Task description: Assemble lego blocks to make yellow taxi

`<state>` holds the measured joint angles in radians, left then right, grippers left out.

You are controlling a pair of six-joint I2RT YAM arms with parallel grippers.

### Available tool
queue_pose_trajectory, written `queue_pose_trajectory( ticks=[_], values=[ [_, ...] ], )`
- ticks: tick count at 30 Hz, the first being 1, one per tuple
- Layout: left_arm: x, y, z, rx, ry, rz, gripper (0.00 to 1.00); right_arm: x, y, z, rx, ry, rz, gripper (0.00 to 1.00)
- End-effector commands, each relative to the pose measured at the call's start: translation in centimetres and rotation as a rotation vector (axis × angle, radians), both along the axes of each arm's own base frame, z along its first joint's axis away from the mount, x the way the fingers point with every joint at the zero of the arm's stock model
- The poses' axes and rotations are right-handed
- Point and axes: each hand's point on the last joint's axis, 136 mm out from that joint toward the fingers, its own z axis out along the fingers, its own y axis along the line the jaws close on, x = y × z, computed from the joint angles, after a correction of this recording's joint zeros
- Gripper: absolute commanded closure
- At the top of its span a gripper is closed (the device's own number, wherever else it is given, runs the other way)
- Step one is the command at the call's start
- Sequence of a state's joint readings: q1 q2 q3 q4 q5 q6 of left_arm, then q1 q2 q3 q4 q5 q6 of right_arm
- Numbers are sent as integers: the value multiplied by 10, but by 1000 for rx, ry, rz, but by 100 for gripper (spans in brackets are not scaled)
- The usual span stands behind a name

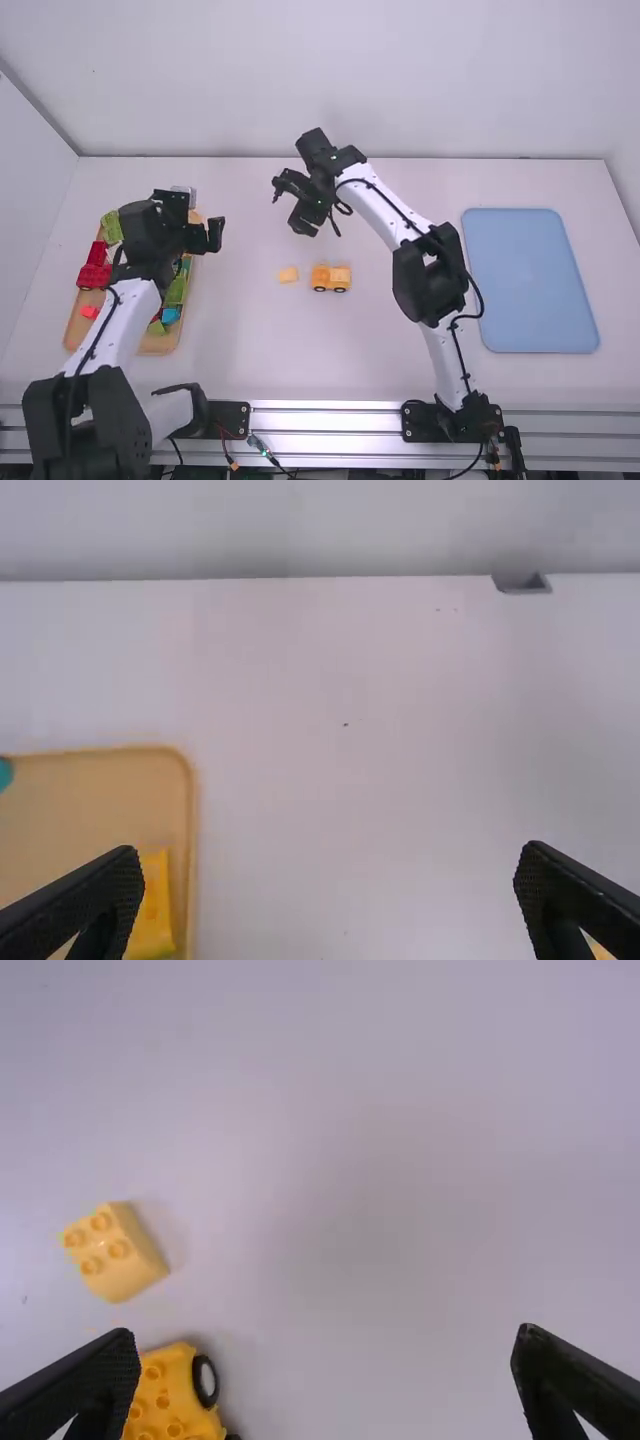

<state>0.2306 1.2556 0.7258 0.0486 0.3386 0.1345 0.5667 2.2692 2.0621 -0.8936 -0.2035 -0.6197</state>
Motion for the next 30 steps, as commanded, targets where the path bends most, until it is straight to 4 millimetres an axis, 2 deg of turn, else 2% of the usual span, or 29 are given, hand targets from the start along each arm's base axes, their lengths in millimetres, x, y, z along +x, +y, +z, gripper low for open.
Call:
queue_pose_trajectory(
  ticks=[1, 3, 7, 11, 14, 15, 17, 21, 24, 28, 30],
  values=[
    [11, -13, 11, 42, -29, -74, 1, 19, -9, 27, -6, -83, -155, 1],
    [16, -18, 7, 72, -20, -90, 1, 25, -13, 29, -16, -104, -196, 1],
    [23, -25, 1, 95, -4, -114, 1, 20, -13, 23, 11, -72, -169, 1],
    [25, -31, -6, 156, 3, -169, 1, 14, -28, 20, 29, -120, -229, 1],
    [23, -33, -10, 170, 16, -180, 1, 10, -42, 28, 73, -190, -270, 1],
    [22, -34, -11, 176, 21, -190, 1, 1, -53, 37, 110, -240, -281, 1],
    [21, -39, -10, 147, 31, -210, 1, -12, -61, 47, 161, -293, -275, 1],
    [12, -63, 5, 67, 81, -328, 1, -30, -85, 62, 301, -383, -327, 1],
    [12, -75, 5, 122, 148, -400, 1, -38, -103, 63, 371, -446, -360, 1],
    [10, -98, -12, 267, 292, -514, 1, -41, -135, 55, 452, -515, -466, 1],
    [3, -119, -30, 360, 362, -678, 1, -42, -150, 50, 493, -536, -526, 1]
  ],
)
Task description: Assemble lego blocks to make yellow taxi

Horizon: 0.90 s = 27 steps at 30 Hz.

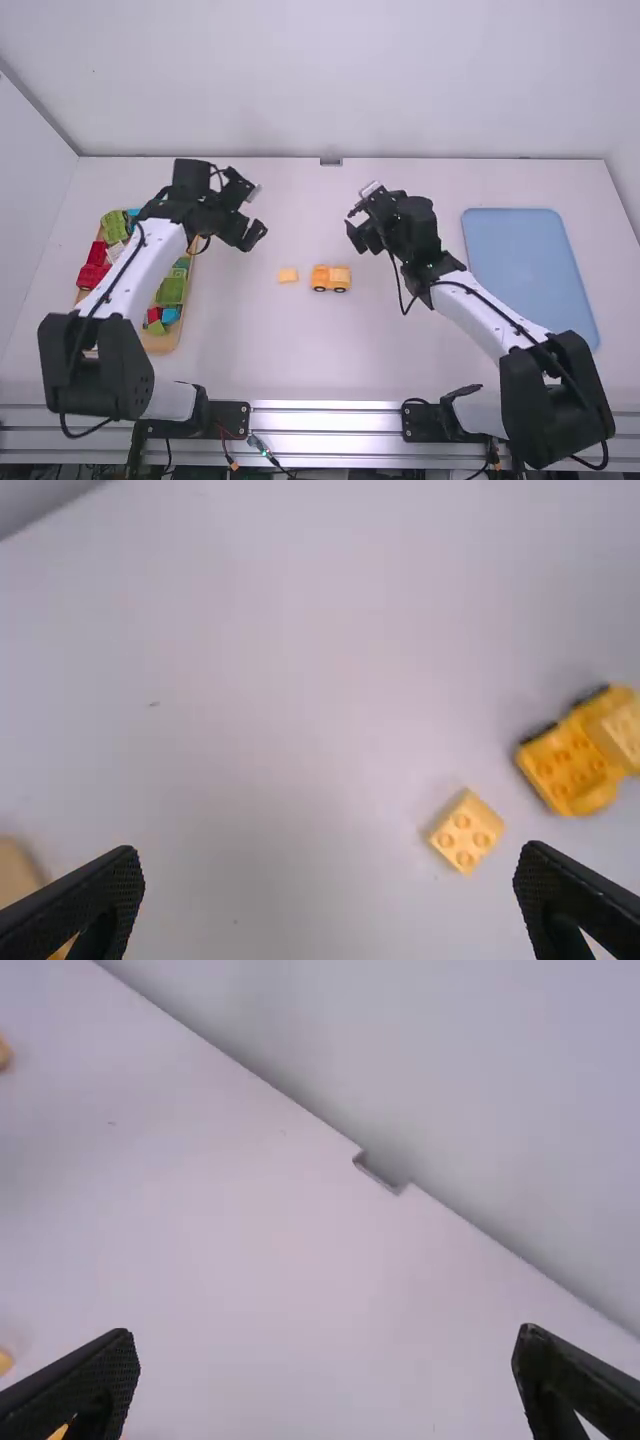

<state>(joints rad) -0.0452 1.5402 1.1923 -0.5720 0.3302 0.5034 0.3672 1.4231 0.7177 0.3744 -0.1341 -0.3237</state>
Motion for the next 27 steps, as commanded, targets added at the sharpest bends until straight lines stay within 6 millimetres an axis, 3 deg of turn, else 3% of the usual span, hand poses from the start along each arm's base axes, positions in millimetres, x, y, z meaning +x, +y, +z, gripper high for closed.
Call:
queue_pose_trajectory(
  ticks=[1, 4, 9, 14, 20, 25, 27],
  values=[
    [-3, -21, -22, 137, 31, -247, 1, -7, -17, -11, 75, 29, -62, 1],
    [-18, -37, -52, 258, 134, -485, 1, -11, -30, -16, 138, 16, -95, 1],
    [-21, -37, -90, 422, 242, -547, 1, -18, -32, -16, 192, -3, -30, 1],
    [-39, -45, -125, 527, 307, -703, 1, -18, -39, -16, 214, 1, -16, 1],
    [-35, -51, -147, 528, 247, -687, 0, -19, -39, -16, 218, 5, -7, 1],
    [-45, -55, -155, 485, 262, -708, 2, -19, -39, -16, 218, 5, -7, 1],
    [-46, -58, -157, 477, 255, -714, 12, -19, -38, -16, 217, 4, -4, 1]
  ],
)
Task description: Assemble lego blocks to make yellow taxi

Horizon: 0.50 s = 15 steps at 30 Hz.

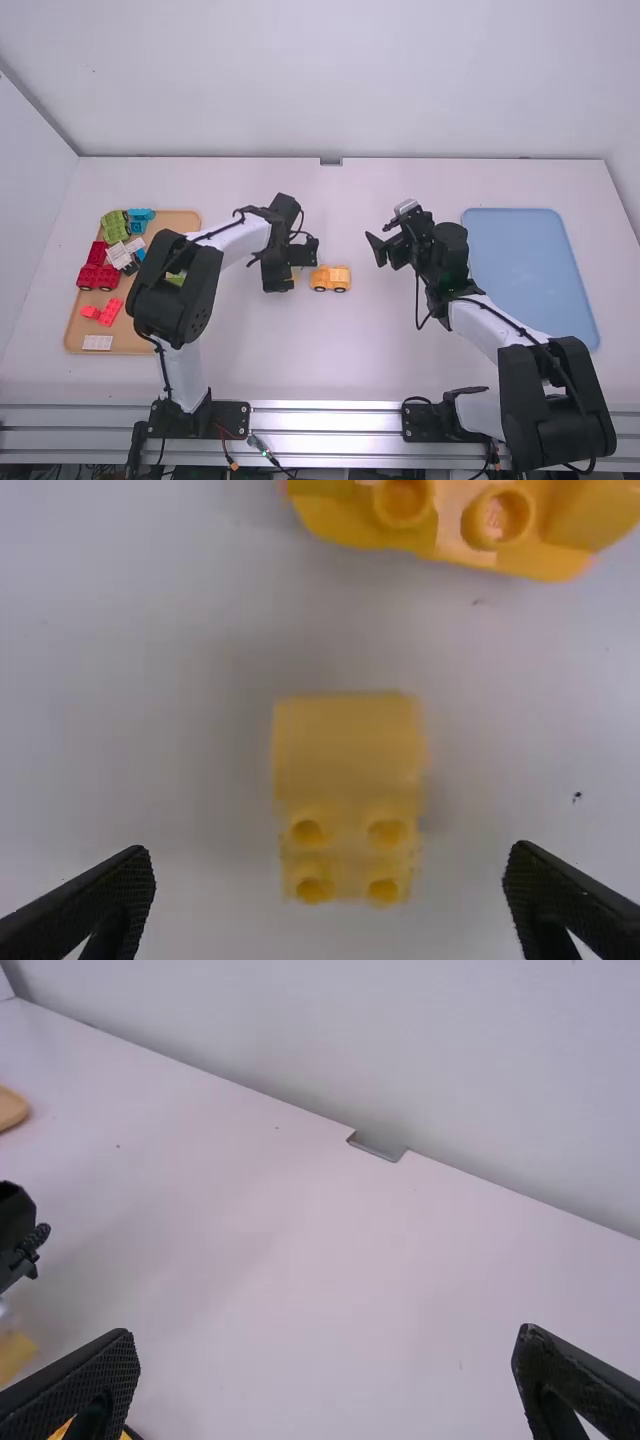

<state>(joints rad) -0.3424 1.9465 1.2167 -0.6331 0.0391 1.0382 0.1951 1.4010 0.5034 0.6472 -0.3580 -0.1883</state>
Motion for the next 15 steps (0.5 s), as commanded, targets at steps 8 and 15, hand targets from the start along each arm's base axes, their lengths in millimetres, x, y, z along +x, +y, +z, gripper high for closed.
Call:
queue_pose_trajectory(
  ticks=[8, 15],
  values=[
    [-7, -13, -6, -94, 42, 1, 24, -4, 2, 4, 6, -10, 11, 1],
    [-7, -12, -8, -93, 49, 33, 28, -3, 1, 4, 6, -10, 8, 2]
  ],
)
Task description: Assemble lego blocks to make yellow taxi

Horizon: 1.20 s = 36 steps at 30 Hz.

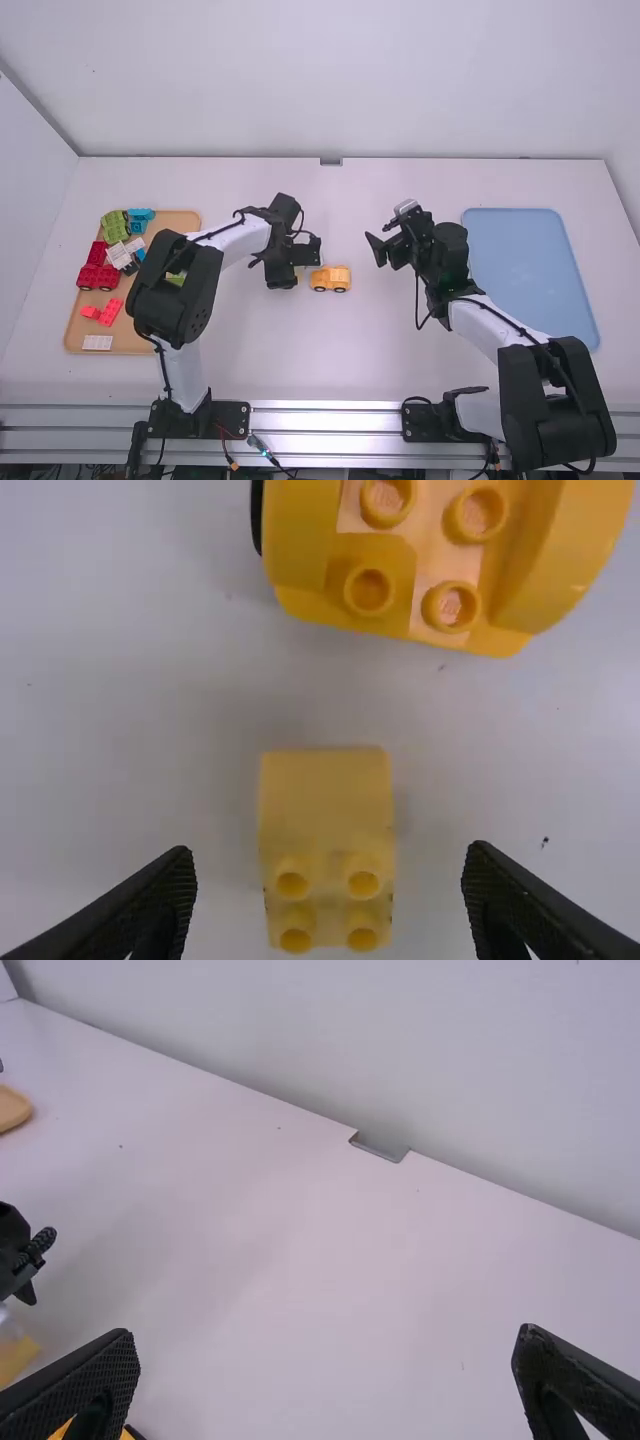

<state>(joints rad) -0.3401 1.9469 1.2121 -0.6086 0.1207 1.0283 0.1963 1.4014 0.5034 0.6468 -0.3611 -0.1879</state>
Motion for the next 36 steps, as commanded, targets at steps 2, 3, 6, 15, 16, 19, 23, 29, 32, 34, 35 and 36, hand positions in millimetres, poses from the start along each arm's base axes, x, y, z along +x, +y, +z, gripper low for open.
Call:
queue_pose_trajectory(
  ticks=[2, 3, 6, 15, 16, 19, 23, 29, 32, 34, 35, 36],
  values=[
    [-9, 2, -8, -8, 49, 34, 29, -3, 1, 4, 5, -12, 6, 1],
    [-10, 3, -9, -5, 54, 34, 30, -3, 1, 4, 5, -12, 7, 1],
    [-11, 3, -12, -4, 54, 41, 29, -3, 0, 4, 5, -11, 3, 1],
    [-15, 4, -15, -4, 63, 41, 34, -3, 0, 4, 5, -11, 4, 2],
    [-15, 4, -15, -5, 62, 42, 34, -3, 1, 4, 6, -11, 7, 1],
    [-15, 4, -15, -4, 61, 41, 37, -3, 0, 4, 6, -11, 4, 1],
    [-13, 4, -16, -8, 54, 42, 42, -4, 1, 4, 5, -11, 8, 2],
    [-16, 5, -22, -8, 49, 41, 51, -3, 0, 4, 6, -11, 4, 1],
    [-17, 5, -22, -4, 54, 42, 69, -3, 1, 4, 5, -11, 7, 1],
    [-16, 5, -20, -5, 53, 42, 73, -3, 0, 4, 5, -12, 4, 1],
    [-15, 5, -20, -6, 50, 53, 74, -3, 0, 4, 5, -12, 4, 1],
    [-13, 4, -20, -9, 46, 67, 74, -3, 0, 4, 5, -11, 4, 1]
  ],
)
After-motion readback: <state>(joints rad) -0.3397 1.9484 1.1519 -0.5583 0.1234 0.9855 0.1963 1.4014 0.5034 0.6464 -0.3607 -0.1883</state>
